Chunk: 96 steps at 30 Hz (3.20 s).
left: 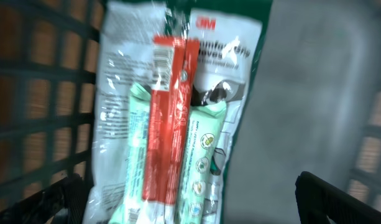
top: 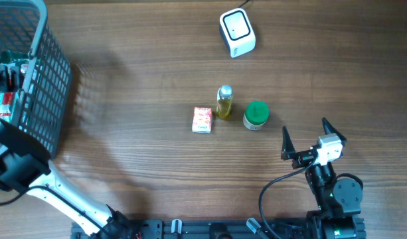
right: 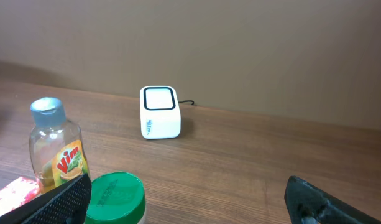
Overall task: Scan the item barcode
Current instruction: 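Grasp the green 3M glove packet in the basket with the left gripper, then lift the glove packet out and carry it toward the scanner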
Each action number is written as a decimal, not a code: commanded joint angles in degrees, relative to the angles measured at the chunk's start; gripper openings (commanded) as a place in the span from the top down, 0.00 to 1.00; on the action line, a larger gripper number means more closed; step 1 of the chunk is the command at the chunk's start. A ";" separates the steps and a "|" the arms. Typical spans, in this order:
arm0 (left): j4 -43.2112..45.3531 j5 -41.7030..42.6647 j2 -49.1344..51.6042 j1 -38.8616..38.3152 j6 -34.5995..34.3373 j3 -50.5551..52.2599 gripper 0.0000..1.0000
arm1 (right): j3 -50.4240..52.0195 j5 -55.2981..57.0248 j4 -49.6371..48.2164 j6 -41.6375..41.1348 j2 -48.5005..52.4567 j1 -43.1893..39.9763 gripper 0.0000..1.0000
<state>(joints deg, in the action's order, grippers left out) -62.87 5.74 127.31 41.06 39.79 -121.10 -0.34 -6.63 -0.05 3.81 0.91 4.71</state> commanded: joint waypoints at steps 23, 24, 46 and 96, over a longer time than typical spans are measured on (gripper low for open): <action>4.66 -4.94 8.50 2.25 5.88 7.17 0.00 | 0.04 -0.72 -0.35 0.35 0.11 -0.28 0.00; 5.81 -5.66 8.50 2.25 5.86 8.33 0.00 | 0.04 -0.72 -0.35 0.35 0.11 -0.28 0.00; 12.04 -1.68 8.39 2.19 -1.84 14.38 0.73 | 0.04 -0.72 -0.35 0.33 0.11 -0.28 0.00; -6.67 6.69 -53.77 -32.24 -51.21 14.40 0.96 | 0.04 -0.72 -0.35 0.33 0.11 -0.28 0.00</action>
<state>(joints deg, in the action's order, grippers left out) -65.54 18.55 70.00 16.05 -8.10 -106.32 -0.36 -6.63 -0.05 3.79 0.91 4.71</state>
